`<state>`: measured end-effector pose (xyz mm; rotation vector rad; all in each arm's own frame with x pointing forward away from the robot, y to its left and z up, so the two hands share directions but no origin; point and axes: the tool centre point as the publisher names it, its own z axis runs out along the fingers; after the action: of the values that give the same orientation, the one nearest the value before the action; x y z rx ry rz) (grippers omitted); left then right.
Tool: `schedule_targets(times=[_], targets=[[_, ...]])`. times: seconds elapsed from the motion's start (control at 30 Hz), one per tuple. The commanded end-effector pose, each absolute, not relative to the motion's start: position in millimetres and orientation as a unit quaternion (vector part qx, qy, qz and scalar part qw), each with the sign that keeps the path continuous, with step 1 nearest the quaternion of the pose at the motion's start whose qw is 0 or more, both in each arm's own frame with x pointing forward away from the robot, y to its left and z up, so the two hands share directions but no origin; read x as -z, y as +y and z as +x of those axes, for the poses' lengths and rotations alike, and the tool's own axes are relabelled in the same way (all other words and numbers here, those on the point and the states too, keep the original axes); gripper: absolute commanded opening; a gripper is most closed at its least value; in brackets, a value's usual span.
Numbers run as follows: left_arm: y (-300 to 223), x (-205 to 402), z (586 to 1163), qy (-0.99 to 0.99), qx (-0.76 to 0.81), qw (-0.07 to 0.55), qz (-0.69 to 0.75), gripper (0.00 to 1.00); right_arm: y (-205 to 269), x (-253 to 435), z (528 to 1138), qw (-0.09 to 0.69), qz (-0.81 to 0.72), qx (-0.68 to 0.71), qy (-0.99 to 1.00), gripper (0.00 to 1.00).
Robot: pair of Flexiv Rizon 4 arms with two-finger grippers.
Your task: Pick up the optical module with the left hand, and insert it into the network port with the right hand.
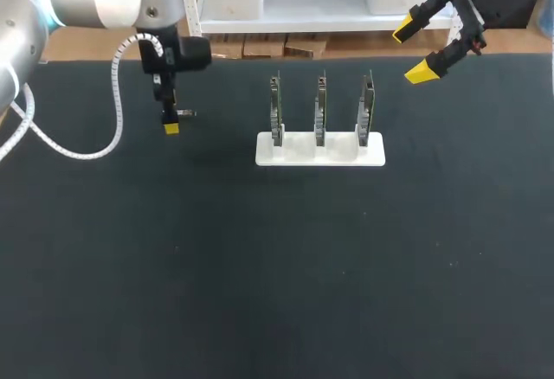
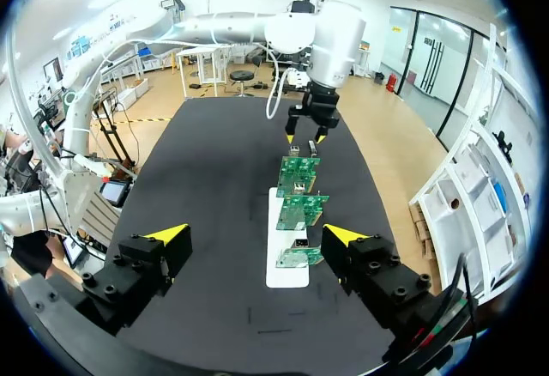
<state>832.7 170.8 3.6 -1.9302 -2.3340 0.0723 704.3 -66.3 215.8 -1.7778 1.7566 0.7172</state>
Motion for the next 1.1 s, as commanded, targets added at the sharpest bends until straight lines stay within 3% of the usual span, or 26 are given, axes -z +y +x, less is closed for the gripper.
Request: schedule_targets(times=[0.03, 0.5, 0.53, 0.6, 0.63, 0.93, 1.1], targets=[[170.6, -2.2, 844.6, -0.768, -0.038, 0.075, -0.635, 1.0, -66.2, -215.8, 703.9, 0.268, -0.658, -0.265, 0.651, 1.0], [171.0, -0.5, 848.2, -0.767, -0.043, 0.079, -0.635, 1.0, -66.2, -215.8, 703.9, 0.268, -0.658, -0.265, 0.651, 1.0], [171.1, -0.3, 848.3, -0.767, -0.047, 0.079, -0.636, 0.96, -66.2, -215.8, 703.9, 0.268, -0.658, -0.265, 0.651, 1.0], [171.5, 0.2, 848.2, -0.768, -0.052, 0.078, -0.633, 0.45, -66.2, -215.8, 703.9, 0.268, -0.658, -0.265, 0.651, 1.0], [171.9, 0.6, 848.2, -0.768, -0.052, 0.079, -0.634, 0.41, -66.2, -215.8, 703.9, 0.268, -0.658, -0.265, 0.651, 1.0], [172.3, 3.7, 846.1, -0.766, -0.06, 0.084, -0.634, 0.35, -66.2, -215.8, 703.9, 0.268, -0.658, -0.265, 0.651, 1.0], [172.1, 4.0, 844.8, -0.764, -0.061, 0.086, -0.636, 0.26, -66.2, -215.8, 703.9, 0.268, -0.658, -0.265, 0.651, 1.0]])
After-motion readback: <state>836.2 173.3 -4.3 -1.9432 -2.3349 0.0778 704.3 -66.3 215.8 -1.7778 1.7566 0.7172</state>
